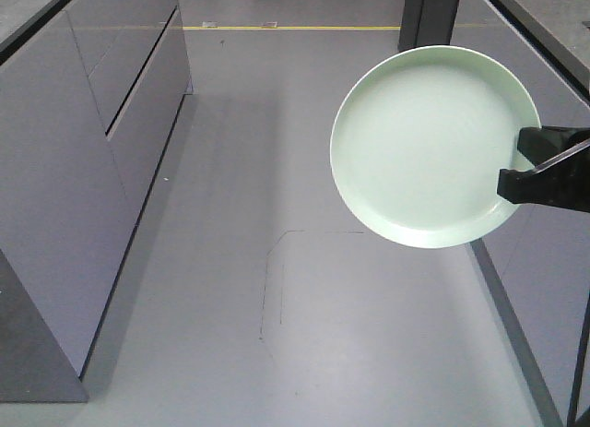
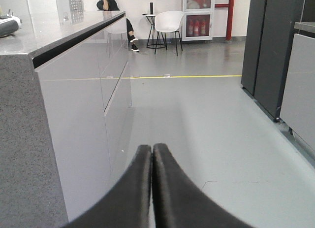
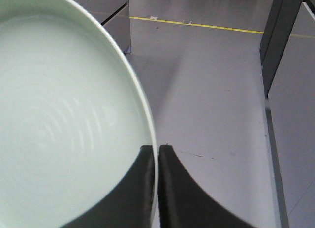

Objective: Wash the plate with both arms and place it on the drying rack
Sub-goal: 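Drive along the aisle carrying the plate in the right gripper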

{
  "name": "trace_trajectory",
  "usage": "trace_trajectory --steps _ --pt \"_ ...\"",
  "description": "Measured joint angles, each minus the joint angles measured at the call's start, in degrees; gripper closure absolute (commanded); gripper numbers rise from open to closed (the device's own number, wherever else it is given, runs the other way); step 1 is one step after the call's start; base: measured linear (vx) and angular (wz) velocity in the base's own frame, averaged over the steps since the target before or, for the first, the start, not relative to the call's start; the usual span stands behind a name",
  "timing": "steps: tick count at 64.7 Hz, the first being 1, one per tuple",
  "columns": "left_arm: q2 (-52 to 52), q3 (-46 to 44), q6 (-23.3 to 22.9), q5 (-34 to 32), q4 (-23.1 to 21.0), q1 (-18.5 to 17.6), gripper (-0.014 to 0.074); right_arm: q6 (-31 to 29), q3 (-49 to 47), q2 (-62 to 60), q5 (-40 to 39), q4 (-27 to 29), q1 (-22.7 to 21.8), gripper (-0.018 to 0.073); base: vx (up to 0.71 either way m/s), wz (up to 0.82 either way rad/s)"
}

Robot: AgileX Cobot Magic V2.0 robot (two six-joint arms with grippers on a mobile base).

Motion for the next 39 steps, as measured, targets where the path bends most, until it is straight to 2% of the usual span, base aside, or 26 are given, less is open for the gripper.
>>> trace_trajectory --steps 39 --pt "0.0 0.0 0.0 0.0 0.0 0.0 0.0602 0.0 0.0 0.0 0.0 0.0 0.0 0.0564 0.16 -0.03"
